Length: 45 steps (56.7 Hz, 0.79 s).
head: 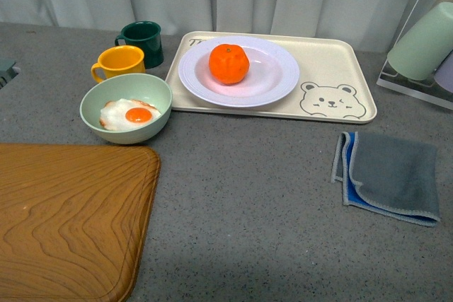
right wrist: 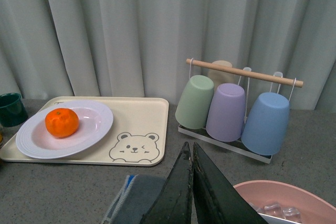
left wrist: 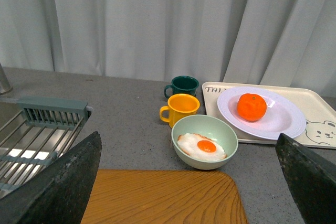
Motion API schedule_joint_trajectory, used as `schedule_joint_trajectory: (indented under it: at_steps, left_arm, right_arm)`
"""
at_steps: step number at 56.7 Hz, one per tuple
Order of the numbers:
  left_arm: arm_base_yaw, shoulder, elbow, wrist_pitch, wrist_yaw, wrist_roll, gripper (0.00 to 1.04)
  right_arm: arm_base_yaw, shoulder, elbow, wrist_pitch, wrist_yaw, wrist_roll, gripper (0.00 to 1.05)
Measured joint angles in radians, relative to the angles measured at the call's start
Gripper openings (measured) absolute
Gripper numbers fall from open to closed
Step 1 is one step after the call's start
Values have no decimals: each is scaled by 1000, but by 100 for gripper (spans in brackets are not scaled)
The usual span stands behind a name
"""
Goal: Place orange and plate with both arms
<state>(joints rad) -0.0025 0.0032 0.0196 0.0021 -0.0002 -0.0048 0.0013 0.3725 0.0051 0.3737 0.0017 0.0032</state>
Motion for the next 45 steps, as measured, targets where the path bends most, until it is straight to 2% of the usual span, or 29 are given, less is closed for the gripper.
schedule_joint_trajectory:
  at_steps: [33, 38, 45]
  left_arm:
    - [0, 0, 0, 0, 0, 0, 98]
    - [0, 0, 0, 0, 0, 0, 98]
    - [0, 0, 0, 0, 0, 0, 98]
  right_arm:
    - [0, -199, 0, -196, 0, 0, 1]
    - [0, -310, 1, -344, -1, 0, 1]
    - [0, -367, 1, -369, -1, 0, 1]
